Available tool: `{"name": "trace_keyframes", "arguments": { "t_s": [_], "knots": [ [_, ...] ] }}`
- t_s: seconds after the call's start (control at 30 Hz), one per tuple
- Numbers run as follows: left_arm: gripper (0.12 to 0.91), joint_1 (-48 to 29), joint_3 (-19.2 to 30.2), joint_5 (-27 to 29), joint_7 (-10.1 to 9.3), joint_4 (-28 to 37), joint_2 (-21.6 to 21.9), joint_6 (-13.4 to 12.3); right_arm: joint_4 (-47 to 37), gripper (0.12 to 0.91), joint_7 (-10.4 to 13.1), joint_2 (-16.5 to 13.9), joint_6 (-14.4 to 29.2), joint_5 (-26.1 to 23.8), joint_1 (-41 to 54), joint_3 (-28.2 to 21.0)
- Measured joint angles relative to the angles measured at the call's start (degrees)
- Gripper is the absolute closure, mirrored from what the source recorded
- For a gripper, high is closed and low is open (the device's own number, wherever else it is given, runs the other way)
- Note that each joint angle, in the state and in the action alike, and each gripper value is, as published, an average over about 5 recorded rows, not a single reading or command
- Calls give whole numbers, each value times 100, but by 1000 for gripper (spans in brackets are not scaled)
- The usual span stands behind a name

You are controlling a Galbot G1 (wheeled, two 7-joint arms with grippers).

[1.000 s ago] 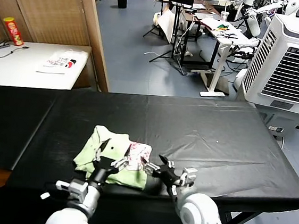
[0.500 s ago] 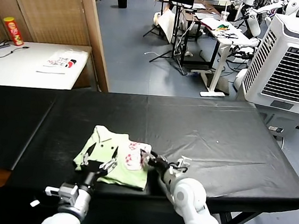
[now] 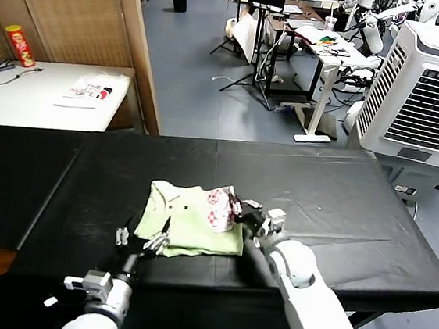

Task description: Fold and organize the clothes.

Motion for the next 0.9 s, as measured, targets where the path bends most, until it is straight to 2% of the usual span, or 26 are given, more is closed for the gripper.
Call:
{"name": "trace_keyframes", "arguments": {
  "t_s": [0.07, 0.13, 0.23, 0.33, 0.4, 0.5, 0.73, 0.8, 0.9],
  "knots": [
    [232, 12, -50, -159, -36, 47, 33, -147, 32, 691, -116, -222, 328, -365, -43, 41],
    [232, 26, -94, -248, -107, 100, 88, -290, 160, 574, -76, -432, 595, -543, -171, 114],
    [232, 49, -135, -282, -254, 126, 185, -342, 533, 407, 181, -683, 899, -629, -547, 268],
    [232, 122, -173, -307, -356, 52, 302, -197, 1057, 277, 576, -806, 1143, -590, -1101, 469],
    [232, 216, -220, -324, -380, -42, 410, -131, 1441, 240, 847, -828, 1277, -564, -1537, 641],
    [232, 443, -311, -328, -394, -186, 594, -201, 1977, 229, 1182, -818, 1383, -545, -2270, 942],
    [232, 1243, -472, -313, -429, -454, 881, -374, 3074, 227, 1794, -684, 1331, -505, -4003, 1618],
    [232, 1476, -509, -352, -512, -553, 916, -316, 3372, 227, 1970, -637, 1211, -417, -4422, 1780],
    [232, 1799, -577, -487, -738, -761, 937, -55, 3810, 227, 2254, -552, 983, -234, -5035, 2000]
  ]
}}
